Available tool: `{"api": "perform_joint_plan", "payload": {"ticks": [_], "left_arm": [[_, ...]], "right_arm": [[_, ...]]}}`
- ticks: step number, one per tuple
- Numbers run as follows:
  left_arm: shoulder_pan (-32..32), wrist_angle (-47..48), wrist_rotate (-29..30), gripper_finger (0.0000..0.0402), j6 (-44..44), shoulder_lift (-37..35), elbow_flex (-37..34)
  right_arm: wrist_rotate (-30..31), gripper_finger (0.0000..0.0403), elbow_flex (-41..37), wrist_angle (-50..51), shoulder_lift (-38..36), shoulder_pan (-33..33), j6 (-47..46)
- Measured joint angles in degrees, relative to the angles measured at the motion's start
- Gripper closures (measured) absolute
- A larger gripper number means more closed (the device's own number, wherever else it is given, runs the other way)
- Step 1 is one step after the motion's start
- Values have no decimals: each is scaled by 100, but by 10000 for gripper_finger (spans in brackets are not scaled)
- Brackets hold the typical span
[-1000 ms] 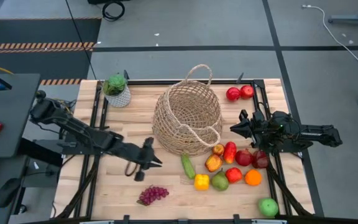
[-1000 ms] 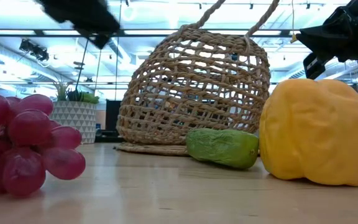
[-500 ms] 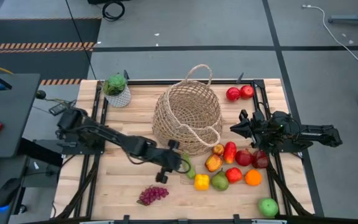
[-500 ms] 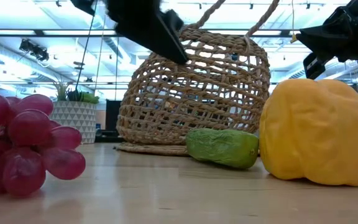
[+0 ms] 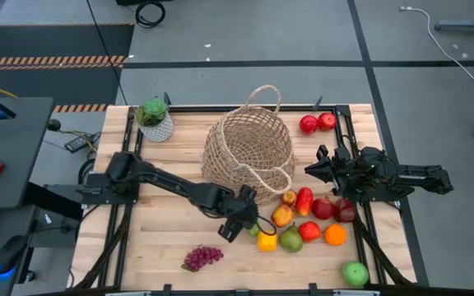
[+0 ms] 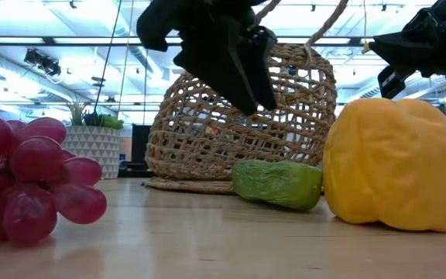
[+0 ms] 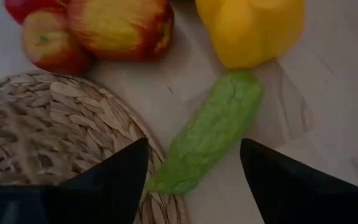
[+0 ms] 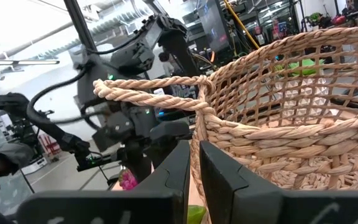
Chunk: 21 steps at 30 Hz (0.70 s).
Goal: Build produce basket
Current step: Put the green cucumber into the brown basket
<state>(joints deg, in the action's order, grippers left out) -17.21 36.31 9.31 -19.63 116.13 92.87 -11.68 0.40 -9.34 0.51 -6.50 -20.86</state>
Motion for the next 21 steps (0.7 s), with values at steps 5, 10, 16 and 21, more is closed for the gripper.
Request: {"api": "perform_joint_plan", "payload": {"ticks": [5, 10, 16, 21], "left_arm": [[13, 536, 103, 140, -219, 481, 777], [83, 754, 200, 132, -412, 768, 1183], [168, 975, 76, 126, -659, 888, 1267], [120, 885, 38, 128, -958, 1043, 1266]], "right_arm": [[1, 361, 0, -2, 0, 1, -1], [2, 361, -2, -2, 0, 1, -1], [0, 361, 0, -23, 0, 2, 0], [4, 361, 1, -111, 17, 1, -2]]}}
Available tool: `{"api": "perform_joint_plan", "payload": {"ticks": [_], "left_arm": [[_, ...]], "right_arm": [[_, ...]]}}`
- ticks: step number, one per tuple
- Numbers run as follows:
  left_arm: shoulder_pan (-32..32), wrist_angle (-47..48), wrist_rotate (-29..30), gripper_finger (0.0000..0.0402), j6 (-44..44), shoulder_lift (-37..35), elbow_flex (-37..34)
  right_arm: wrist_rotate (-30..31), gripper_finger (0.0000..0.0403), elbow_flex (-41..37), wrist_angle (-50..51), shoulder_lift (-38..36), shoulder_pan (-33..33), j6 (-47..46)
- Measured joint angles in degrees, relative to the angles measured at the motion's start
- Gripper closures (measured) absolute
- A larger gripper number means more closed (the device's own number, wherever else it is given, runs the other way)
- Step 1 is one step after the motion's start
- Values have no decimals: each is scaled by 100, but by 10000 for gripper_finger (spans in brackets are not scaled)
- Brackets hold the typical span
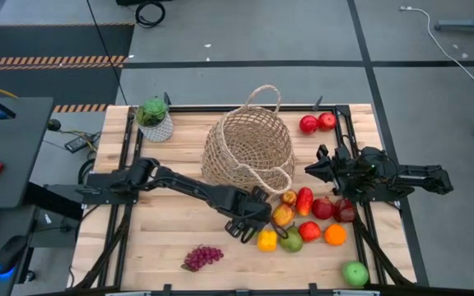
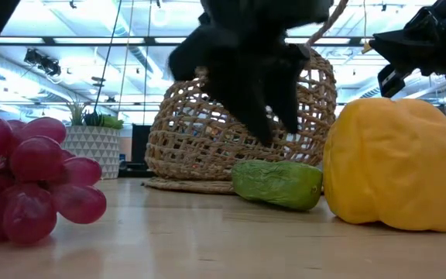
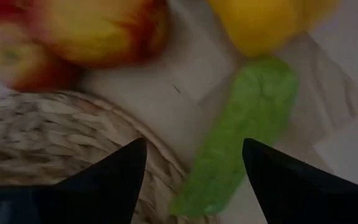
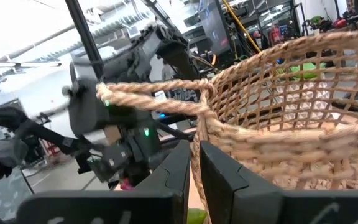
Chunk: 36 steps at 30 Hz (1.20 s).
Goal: Build produce basket
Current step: Put the green cucumber into the brown basket
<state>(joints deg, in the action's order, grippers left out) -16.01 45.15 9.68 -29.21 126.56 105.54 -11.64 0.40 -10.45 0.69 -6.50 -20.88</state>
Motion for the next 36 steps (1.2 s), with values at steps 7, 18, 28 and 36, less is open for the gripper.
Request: {"api": "perform_joint_plan", "payload": {"ticks": [7, 18, 28, 36], "left_arm": [[-45, 155, -366, 129, -110, 196, -4], [-63, 145, -309, 135, -224, 470, -4], [-63, 295, -307, 190, 85, 481, -4], [-133, 1271, -336, 239, 532, 23, -7]], "right_arm": [[-2, 361, 0, -74, 17, -1, 2], [-1, 361, 0, -156, 48, 1, 2], [2, 361, 0, -147, 52, 0, 0], [1, 361, 0, -151, 52, -1, 0]]}}
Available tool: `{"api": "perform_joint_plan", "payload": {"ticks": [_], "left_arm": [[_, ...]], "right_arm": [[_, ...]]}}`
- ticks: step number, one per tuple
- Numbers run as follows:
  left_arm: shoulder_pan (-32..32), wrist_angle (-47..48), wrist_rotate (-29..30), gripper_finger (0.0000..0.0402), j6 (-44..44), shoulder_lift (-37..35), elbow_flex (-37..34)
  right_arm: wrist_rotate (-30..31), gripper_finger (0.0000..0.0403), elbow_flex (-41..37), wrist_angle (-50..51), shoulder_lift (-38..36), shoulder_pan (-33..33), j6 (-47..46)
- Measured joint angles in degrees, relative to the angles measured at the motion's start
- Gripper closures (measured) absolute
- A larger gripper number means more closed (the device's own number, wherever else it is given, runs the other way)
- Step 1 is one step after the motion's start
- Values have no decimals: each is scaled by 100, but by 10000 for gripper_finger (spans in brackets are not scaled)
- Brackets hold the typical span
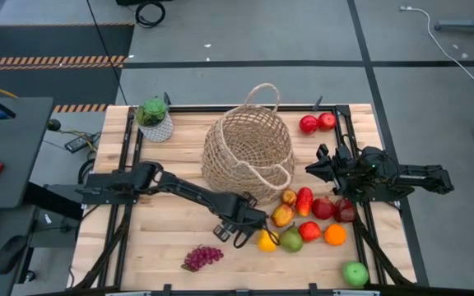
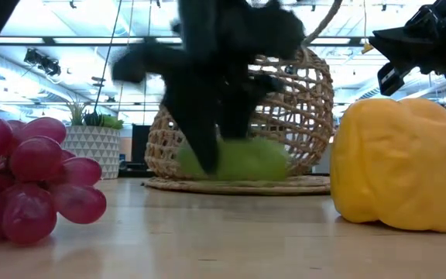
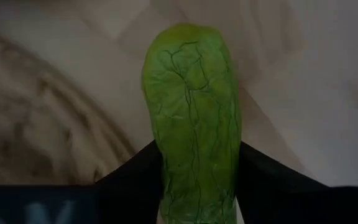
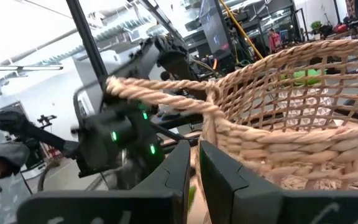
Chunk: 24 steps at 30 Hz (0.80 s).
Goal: Build produce basket
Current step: Put the green cucumber into the brown basket
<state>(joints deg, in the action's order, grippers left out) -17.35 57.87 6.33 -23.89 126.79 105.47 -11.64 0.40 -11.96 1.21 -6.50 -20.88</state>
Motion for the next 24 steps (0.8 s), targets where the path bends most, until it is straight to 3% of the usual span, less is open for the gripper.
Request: {"api": "perform_joint_plan", "payload": {"ticks": [14, 24], "left_arm": [[-163, 487, -306, 236, 1381, -1964, 2], [-46, 505, 609, 235, 1614, -3201, 2]], "right_arm": [[-2, 361, 0, -1, 0, 2, 2], [-2, 361, 0, -1, 0, 2, 1]]}}
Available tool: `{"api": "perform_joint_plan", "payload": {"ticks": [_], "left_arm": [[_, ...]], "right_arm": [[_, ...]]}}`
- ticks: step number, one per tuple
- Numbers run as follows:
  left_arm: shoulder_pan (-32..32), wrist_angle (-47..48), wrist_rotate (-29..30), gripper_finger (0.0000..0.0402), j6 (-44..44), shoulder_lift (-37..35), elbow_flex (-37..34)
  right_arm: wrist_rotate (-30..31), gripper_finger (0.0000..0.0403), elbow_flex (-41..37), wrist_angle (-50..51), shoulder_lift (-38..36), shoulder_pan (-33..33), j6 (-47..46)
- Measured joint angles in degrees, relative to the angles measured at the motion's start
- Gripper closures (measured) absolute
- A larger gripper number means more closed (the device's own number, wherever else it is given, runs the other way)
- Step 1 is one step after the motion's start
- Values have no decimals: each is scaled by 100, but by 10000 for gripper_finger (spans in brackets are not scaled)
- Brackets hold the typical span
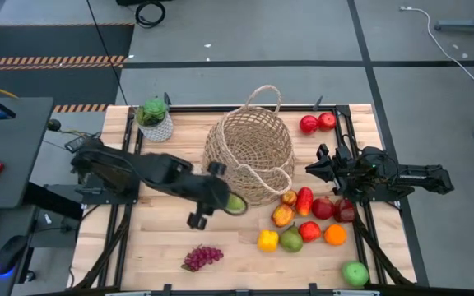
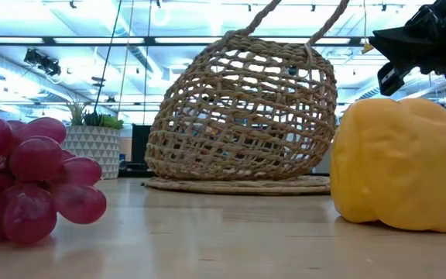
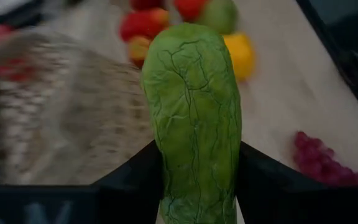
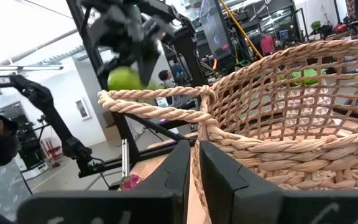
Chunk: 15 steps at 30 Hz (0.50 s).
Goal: Build produce basket
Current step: Put the green cucumber into the brown basket
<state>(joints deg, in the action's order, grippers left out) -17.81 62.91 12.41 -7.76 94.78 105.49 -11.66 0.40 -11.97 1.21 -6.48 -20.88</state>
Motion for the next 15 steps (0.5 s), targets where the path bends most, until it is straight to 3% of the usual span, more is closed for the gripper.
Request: {"api": "perform_joint_plan", "payload": {"ticks": [7, 15], "left_arm": [[333, -801, 627, 235, 10, -684, 0], [918, -1542, 676, 235, 605, -926, 7]], "right_arm": [[0, 361, 0, 1, 0, -1, 0], [0, 361, 0, 2, 0, -2, -1]]}}
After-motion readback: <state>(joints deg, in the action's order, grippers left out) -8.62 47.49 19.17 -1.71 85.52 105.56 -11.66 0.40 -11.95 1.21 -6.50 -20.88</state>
